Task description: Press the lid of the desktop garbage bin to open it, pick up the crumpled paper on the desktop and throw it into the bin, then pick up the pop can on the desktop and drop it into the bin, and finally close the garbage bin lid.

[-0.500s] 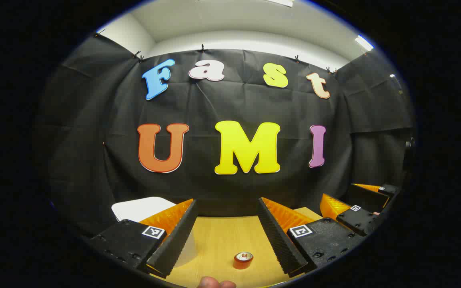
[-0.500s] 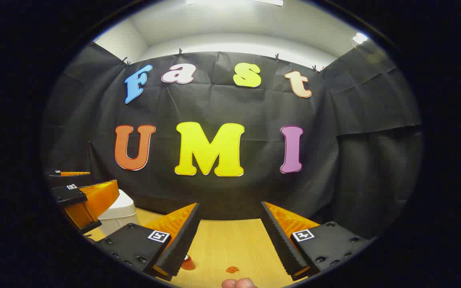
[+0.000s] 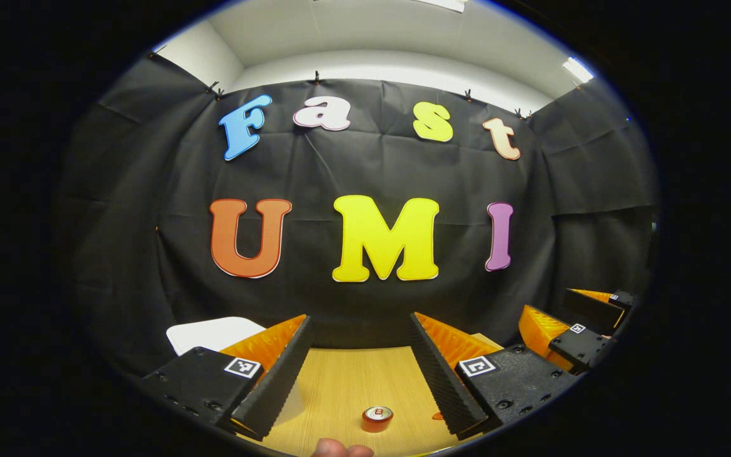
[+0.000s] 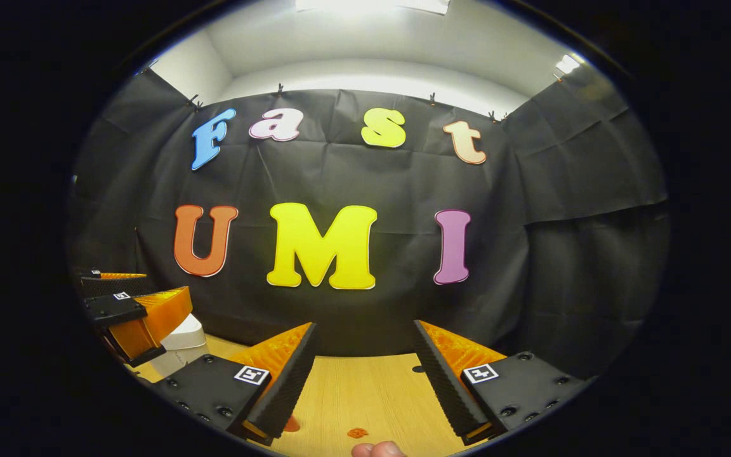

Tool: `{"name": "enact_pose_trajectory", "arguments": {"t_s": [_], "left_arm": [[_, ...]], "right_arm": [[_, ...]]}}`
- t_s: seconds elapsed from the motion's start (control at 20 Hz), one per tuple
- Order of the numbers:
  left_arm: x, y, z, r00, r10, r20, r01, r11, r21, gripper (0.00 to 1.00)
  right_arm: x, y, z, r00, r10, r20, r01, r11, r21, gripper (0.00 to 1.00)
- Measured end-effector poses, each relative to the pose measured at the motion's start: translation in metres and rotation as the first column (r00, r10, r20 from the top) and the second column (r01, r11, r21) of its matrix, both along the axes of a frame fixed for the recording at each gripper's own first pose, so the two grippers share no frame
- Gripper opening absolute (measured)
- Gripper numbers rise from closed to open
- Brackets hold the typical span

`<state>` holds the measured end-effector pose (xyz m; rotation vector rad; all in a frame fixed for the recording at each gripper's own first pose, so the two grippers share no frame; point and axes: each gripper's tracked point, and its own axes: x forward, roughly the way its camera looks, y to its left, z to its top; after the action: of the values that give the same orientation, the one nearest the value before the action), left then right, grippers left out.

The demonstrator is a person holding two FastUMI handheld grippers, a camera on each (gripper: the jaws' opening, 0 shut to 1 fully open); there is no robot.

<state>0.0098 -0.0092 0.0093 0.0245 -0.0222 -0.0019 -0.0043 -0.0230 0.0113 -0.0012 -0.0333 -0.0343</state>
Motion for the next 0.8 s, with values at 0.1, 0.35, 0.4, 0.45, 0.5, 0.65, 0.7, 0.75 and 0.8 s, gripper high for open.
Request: {"name": "enact_pose_trajectory", "arguments": {"t_s": [0.1,0.35,0.4,0.45,0.5,0.65,0.7,0.75,0.8], "left_arm": [[0.001,-0.001,0.004,1.0,0.002,0.009,-0.003,1.0,0.006,0.97],[0.001,-0.009,0.001,1.0,-0.017,0.016,0.016,1.0,0.019,0.97],[0.001,-0.009,0.0,1.0,-0.014,0.014,0.014,1.0,0.02,0.97],[0.002,-0.008,-0.002,1.0,-0.011,0.011,0.011,1.0,0.021,0.97],[0.002,-0.01,-0.004,1.0,-0.013,0.011,0.013,1.0,0.016,0.97],[0.005,-0.005,-0.009,1.0,0.002,0.001,-0.002,1.0,0.025,0.97],[0.006,-0.001,-0.009,1.0,0.015,0.003,-0.016,0.999,0.031,0.97],[0.008,0.004,-0.01,0.999,0.033,0.003,-0.033,0.999,0.033,0.97],[0.009,0.007,-0.012,0.999,0.045,0.0,-0.045,0.999,0.029,0.97]], "right_arm": [[-0.001,-0.003,0.005,1.0,-0.006,0.01,0.006,1.0,-0.007,0.94],[-0.004,-0.007,0.005,1.0,-0.005,0.012,0.005,1.0,-0.009,0.94],[-0.002,-0.007,0.003,1.0,-0.005,0.007,0.005,1.0,-0.004,0.94],[-0.001,-0.007,0.002,1.0,-0.005,-0.001,0.005,1.0,-0.002,0.94],[0.0,-0.008,-0.001,1.0,-0.005,-0.007,0.005,1.0,0.0,0.95],[0.003,-0.005,-0.007,1.0,0.005,-0.022,-0.005,1.0,0.007,0.95],[0.003,-0.005,-0.006,1.0,0.011,-0.021,-0.011,1.0,0.003,0.95],[0.006,-0.005,-0.007,1.0,0.017,-0.02,-0.017,1.0,0.004,0.94],[0.009,-0.005,-0.009,0.999,0.022,-0.024,-0.022,1.0,0.006,0.95]]}}
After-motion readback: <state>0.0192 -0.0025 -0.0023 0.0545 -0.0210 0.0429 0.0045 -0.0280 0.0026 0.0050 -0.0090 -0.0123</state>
